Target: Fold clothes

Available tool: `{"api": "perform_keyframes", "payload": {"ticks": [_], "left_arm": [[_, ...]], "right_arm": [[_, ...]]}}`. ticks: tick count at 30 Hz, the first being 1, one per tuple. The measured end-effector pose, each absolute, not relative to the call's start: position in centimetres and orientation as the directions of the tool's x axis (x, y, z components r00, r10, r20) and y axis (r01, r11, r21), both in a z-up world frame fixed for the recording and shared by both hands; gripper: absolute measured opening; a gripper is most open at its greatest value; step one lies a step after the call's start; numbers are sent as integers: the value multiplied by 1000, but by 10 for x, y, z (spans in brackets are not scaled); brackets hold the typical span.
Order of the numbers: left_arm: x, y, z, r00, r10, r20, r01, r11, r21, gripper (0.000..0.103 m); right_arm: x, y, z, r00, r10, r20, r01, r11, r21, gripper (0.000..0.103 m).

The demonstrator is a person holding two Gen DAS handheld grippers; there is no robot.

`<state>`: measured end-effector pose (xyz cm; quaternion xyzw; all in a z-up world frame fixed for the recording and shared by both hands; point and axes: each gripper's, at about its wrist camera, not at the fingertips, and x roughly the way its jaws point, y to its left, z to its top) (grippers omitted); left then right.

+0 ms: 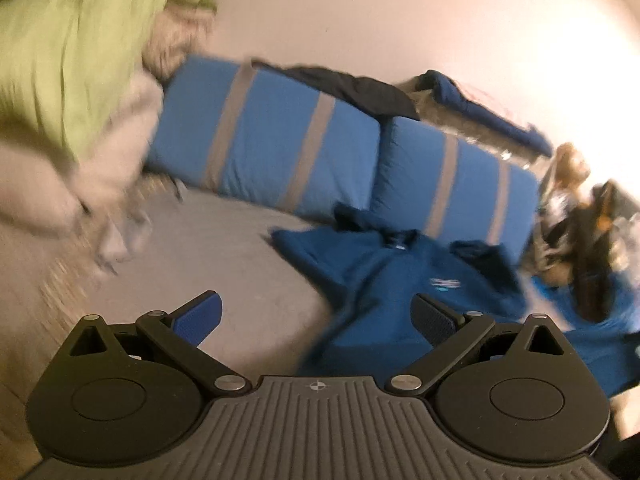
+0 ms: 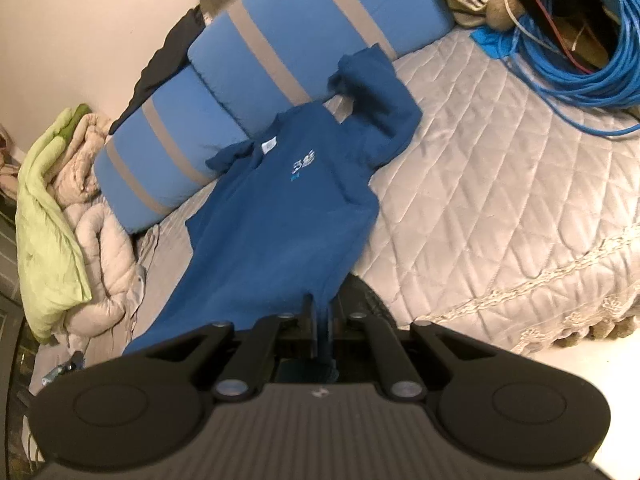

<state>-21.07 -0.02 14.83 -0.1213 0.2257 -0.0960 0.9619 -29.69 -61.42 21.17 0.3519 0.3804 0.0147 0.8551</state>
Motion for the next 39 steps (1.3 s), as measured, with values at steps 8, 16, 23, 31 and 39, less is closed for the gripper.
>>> {"api": "perform_keyframes", "payload": {"ticks": [8, 16, 23, 31, 39], "left_arm": [[-203, 26, 119, 781, -444, -439, 101, 784, -613, 103], [-197, 21, 104, 709, -538, -456, 54, 686, -726, 80], [-193, 15, 95, 649, -607, -459, 4, 606, -796, 57], [-190, -4, 105, 608, -560, -563, -21, 697, -716, 3], [-215, 4, 157, 707, -501, -500, 66, 750, -659, 3]], "right_arm": [[-305, -639, 208, 724, 241, -646, 306, 728, 614, 4], [-311, -643, 200, 720, 224, -657, 313, 739, 596, 4], [-310, -641, 198, 722, 231, -652, 301, 744, 597, 4], [-308, -638, 198, 729, 239, -641, 275, 755, 595, 4], [-317, -628, 225, 769, 259, -584, 211, 760, 615, 4]]}}
